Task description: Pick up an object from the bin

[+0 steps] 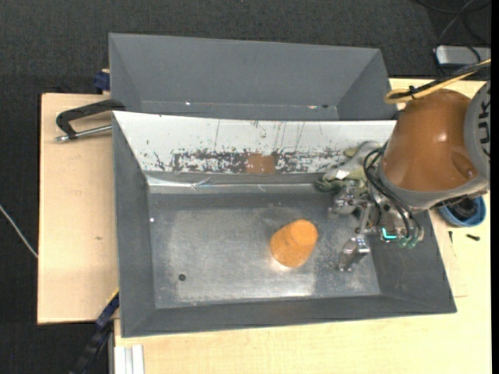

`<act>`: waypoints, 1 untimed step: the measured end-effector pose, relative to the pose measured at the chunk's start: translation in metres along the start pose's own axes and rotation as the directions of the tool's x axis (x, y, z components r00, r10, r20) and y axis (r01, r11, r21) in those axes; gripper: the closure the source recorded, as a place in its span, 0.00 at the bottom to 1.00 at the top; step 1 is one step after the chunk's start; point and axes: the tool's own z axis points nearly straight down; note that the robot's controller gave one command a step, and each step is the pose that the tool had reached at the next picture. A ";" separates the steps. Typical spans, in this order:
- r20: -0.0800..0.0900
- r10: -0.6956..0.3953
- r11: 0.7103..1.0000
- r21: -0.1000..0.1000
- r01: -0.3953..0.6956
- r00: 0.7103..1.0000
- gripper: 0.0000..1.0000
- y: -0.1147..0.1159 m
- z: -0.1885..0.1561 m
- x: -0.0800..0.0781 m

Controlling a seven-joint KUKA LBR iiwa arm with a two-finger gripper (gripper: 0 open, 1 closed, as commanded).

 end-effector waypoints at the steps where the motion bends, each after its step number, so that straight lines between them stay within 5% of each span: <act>1: 0.019 -0.012 1.000 0.001 0.012 1.000 0.00 0.053 0.081 -0.066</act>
Offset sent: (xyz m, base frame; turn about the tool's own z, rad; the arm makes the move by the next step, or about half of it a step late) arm 0.0615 0.0503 -0.0821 -0.0084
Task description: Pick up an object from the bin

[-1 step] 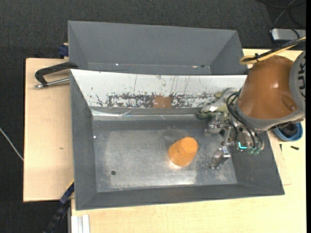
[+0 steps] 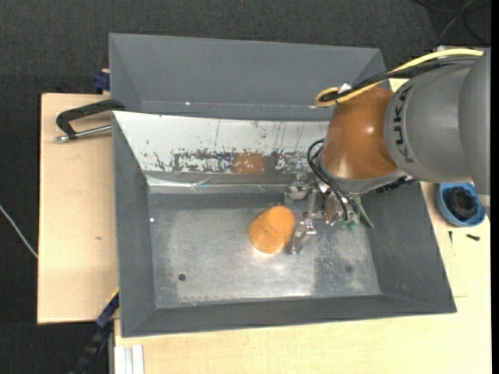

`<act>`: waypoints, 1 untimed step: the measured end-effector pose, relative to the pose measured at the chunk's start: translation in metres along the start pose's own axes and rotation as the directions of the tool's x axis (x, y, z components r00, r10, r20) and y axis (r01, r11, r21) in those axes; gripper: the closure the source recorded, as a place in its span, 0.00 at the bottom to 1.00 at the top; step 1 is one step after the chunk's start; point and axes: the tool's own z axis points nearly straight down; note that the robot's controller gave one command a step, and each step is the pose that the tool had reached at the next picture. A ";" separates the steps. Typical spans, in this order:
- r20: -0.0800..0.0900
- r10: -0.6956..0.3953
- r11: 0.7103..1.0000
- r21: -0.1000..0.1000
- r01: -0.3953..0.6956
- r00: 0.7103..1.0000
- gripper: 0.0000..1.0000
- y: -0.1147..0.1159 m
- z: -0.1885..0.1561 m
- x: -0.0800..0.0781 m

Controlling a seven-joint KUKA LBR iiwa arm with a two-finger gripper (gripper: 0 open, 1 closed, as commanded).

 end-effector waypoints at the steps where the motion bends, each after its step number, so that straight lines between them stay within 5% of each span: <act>1: -0.003 0.087 0.996 0.000 -0.087 0.996 0.00 0.050 -0.003 0.027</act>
Offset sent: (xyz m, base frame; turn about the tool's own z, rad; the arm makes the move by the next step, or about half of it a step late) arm -0.0308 0.0474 -0.0008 0.0883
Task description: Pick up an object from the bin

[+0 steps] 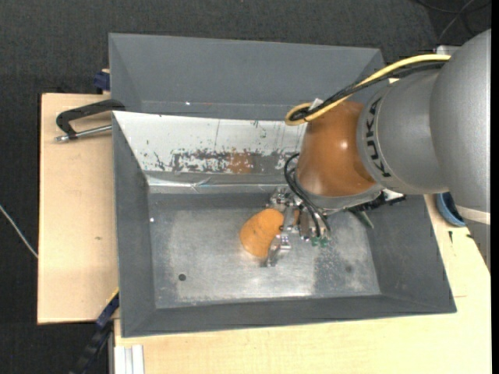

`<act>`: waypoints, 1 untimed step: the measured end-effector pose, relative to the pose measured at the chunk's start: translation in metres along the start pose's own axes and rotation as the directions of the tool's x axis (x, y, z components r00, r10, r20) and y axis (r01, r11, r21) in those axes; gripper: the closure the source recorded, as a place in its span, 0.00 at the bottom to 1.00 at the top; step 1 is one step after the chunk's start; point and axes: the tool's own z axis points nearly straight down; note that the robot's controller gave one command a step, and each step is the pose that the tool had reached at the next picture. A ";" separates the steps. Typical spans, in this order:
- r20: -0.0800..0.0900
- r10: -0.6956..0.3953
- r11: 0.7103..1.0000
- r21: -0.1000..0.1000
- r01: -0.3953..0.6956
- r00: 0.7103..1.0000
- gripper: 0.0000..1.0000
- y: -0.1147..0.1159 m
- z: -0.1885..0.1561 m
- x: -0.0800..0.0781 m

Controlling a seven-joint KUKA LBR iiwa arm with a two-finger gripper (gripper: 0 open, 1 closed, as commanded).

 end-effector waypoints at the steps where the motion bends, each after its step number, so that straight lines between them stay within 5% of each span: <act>1: 0.004 0.001 1.000 0.000 -0.001 1.000 1.00 -0.002 -0.001 -0.002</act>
Offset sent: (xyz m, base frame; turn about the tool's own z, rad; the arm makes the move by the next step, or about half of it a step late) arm 0.0000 0.0000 0.0000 0.0000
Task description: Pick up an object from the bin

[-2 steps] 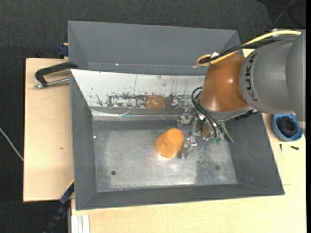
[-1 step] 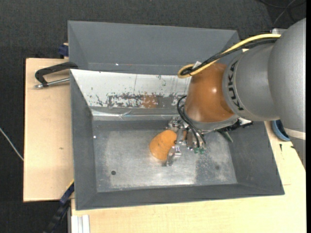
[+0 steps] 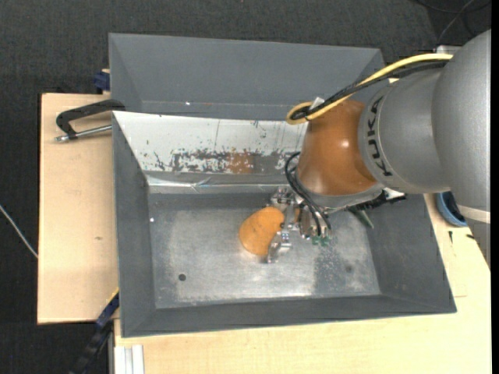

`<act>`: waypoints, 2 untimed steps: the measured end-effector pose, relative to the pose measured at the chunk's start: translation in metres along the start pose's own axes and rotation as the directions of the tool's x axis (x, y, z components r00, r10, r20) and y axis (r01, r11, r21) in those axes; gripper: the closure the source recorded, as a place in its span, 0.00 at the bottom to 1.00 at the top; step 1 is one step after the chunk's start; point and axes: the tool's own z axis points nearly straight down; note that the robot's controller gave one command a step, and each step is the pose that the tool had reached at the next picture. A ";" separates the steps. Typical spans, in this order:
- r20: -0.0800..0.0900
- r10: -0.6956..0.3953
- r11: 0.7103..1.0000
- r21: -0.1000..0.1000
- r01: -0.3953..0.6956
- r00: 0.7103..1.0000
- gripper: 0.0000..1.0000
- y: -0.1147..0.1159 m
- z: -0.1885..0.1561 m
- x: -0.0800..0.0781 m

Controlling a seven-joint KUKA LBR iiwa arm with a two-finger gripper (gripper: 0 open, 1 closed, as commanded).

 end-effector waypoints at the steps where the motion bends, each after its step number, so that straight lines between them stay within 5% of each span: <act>1: 0.004 -0.252 0.968 -0.004 0.252 0.968 1.00 0.102 -0.164 -0.035; 2: -0.013 -0.623 0.783 -0.010 0.623 0.782 1.00 0.123 -0.099 -0.035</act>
Offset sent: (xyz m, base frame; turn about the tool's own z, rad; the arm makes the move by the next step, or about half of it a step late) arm 0.0373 0.0955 0.1592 -0.2515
